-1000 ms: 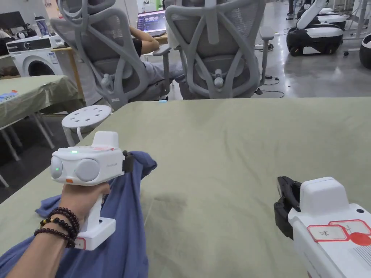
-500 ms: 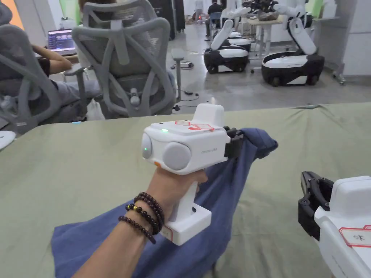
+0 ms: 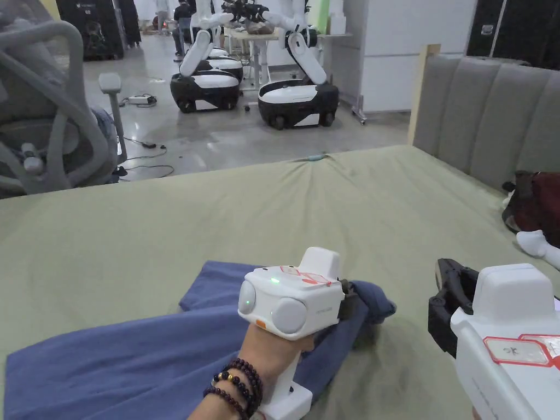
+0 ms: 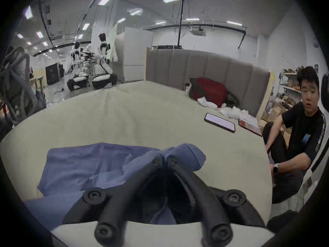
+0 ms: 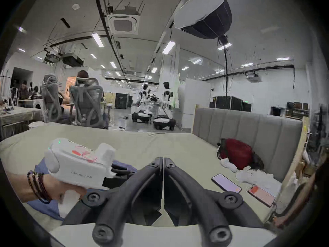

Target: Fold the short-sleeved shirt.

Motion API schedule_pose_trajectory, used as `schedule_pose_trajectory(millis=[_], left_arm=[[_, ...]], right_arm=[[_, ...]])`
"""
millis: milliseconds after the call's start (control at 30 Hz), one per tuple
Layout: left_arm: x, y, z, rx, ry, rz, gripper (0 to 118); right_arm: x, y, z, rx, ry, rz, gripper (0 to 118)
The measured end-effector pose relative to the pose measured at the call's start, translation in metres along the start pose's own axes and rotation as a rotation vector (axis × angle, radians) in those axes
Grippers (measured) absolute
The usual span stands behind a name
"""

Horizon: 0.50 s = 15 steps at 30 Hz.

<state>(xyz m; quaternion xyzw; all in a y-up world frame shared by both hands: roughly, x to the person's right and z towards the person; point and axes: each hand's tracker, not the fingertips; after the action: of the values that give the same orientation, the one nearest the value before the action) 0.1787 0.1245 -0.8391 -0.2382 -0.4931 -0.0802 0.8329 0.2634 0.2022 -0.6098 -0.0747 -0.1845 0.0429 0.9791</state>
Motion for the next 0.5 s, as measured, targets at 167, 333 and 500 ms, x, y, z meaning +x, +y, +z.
schedule_pose_trajectory(millis=[167,333,500], left_arm=[[0.003,0.020,0.032,0.075,0.066,-0.023,118],[-0.001,0.026,0.112,0.174,0.165,0.023,105],[-0.031,-0.020,0.187,0.241,0.350,0.051,14]], right_arm=[[-0.005,0.004,0.004,0.007,0.007,-0.014,2],[-0.018,0.011,0.009,0.027,0.041,-0.012,2],[-0.040,0.004,0.010,0.011,0.122,-0.002,2]])
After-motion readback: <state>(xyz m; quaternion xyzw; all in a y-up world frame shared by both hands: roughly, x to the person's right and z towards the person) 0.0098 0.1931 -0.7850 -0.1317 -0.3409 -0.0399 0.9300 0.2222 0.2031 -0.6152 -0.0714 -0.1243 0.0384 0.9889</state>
